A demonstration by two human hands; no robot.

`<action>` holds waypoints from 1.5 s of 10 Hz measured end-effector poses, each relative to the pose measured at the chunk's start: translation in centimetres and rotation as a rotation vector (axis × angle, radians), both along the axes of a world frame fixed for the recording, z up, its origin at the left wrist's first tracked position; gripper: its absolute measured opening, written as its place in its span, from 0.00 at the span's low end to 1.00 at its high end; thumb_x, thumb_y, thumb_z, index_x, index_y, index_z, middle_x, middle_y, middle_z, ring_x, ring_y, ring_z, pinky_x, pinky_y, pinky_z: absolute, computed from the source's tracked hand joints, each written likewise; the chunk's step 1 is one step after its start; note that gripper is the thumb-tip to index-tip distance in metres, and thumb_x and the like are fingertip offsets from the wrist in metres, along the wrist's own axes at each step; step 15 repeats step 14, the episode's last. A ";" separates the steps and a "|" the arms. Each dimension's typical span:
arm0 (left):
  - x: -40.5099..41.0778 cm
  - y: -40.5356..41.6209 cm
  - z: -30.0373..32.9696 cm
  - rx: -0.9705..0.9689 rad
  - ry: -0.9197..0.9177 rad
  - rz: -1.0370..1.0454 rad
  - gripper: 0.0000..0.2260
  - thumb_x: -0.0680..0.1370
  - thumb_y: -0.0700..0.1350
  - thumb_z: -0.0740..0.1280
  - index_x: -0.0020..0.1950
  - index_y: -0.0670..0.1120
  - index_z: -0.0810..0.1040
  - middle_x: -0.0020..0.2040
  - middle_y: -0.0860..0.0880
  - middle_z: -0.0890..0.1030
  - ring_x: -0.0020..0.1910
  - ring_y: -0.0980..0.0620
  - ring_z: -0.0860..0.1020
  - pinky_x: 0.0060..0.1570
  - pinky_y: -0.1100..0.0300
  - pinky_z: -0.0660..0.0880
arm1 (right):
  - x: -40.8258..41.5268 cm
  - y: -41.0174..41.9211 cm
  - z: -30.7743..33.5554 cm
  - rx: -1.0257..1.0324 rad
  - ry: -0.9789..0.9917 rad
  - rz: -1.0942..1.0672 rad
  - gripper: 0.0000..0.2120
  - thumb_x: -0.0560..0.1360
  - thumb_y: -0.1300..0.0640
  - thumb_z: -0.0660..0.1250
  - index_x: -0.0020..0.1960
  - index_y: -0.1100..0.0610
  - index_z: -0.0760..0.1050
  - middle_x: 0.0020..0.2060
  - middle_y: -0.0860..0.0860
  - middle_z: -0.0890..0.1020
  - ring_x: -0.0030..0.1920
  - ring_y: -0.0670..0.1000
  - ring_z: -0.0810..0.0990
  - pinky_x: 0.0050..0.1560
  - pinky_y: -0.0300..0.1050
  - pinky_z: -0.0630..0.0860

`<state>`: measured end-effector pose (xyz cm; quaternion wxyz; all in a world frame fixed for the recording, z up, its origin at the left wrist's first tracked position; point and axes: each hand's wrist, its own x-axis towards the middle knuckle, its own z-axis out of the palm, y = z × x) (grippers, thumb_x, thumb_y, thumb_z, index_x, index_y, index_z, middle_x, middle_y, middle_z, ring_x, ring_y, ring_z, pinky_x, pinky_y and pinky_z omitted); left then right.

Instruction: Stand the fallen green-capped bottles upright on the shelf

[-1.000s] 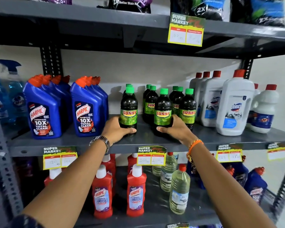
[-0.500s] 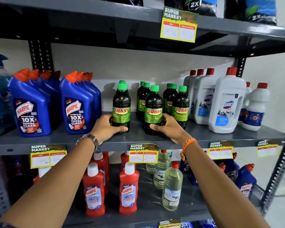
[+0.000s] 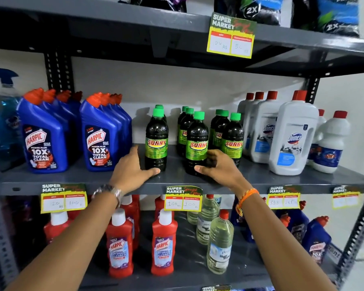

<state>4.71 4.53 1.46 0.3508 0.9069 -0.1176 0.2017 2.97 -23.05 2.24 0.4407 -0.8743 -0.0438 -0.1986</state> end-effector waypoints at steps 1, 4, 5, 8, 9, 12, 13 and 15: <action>-3.3 0.5 -3.0 0.168 -0.109 0.100 0.42 0.75 0.65 0.64 0.80 0.42 0.55 0.76 0.42 0.68 0.72 0.43 0.70 0.69 0.49 0.67 | -1.8 -1.8 -0.2 0.145 -0.190 -0.272 0.31 0.64 0.51 0.82 0.63 0.59 0.75 0.54 0.52 0.83 0.55 0.51 0.82 0.59 0.46 0.79; -4.1 0.7 -7.6 0.429 -0.412 0.203 0.25 0.81 0.59 0.54 0.70 0.45 0.74 0.68 0.45 0.78 0.66 0.45 0.75 0.70 0.48 0.66 | 0.9 -6.6 0.6 0.072 0.049 -0.280 0.46 0.57 0.46 0.84 0.65 0.61 0.64 0.62 0.55 0.78 0.63 0.55 0.77 0.66 0.53 0.75; -3.9 0.5 -7.8 0.415 -0.435 0.217 0.24 0.81 0.57 0.55 0.69 0.45 0.76 0.66 0.45 0.79 0.65 0.44 0.76 0.70 0.47 0.65 | 1.6 -7.0 0.4 0.052 0.070 -0.258 0.36 0.65 0.50 0.81 0.63 0.61 0.66 0.62 0.57 0.79 0.63 0.58 0.78 0.63 0.52 0.75; -3.4 -0.6 -8.0 0.307 -0.454 0.267 0.21 0.81 0.54 0.55 0.66 0.45 0.78 0.64 0.46 0.80 0.63 0.44 0.76 0.69 0.47 0.64 | 0.4 -7.6 -0.3 -0.061 -0.030 -0.265 0.26 0.73 0.52 0.75 0.62 0.62 0.67 0.59 0.59 0.81 0.61 0.61 0.78 0.55 0.47 0.73; -3.4 -0.7 -8.1 0.301 -0.464 0.271 0.21 0.81 0.54 0.55 0.66 0.45 0.78 0.64 0.46 0.80 0.64 0.44 0.76 0.69 0.47 0.64 | -0.1 -7.8 -0.5 -0.053 -0.050 -0.263 0.27 0.72 0.51 0.76 0.63 0.61 0.68 0.60 0.58 0.81 0.61 0.60 0.79 0.56 0.46 0.74; -3.2 -0.8 -8.3 0.279 -0.459 0.278 0.21 0.81 0.54 0.55 0.66 0.45 0.78 0.64 0.47 0.80 0.64 0.44 0.76 0.69 0.46 0.65 | -0.5 -7.6 -0.4 -0.033 -0.042 -0.267 0.29 0.72 0.51 0.76 0.66 0.61 0.68 0.62 0.58 0.80 0.63 0.59 0.78 0.55 0.42 0.69; -3.6 -0.6 -8.1 0.290 -0.448 0.273 0.22 0.81 0.55 0.55 0.66 0.46 0.78 0.64 0.46 0.80 0.64 0.44 0.76 0.69 0.46 0.65 | -0.8 -7.2 -0.2 -0.019 -0.018 -0.273 0.29 0.71 0.51 0.76 0.65 0.61 0.68 0.62 0.58 0.80 0.63 0.59 0.77 0.55 0.42 0.69; -3.5 -0.8 -7.9 0.292 -0.429 0.277 0.22 0.81 0.56 0.55 0.66 0.46 0.78 0.64 0.46 0.80 0.64 0.45 0.76 0.69 0.46 0.65 | -1.4 -7.0 0.4 0.036 -0.045 -0.265 0.32 0.70 0.51 0.78 0.66 0.61 0.66 0.63 0.57 0.79 0.64 0.58 0.77 0.57 0.42 0.69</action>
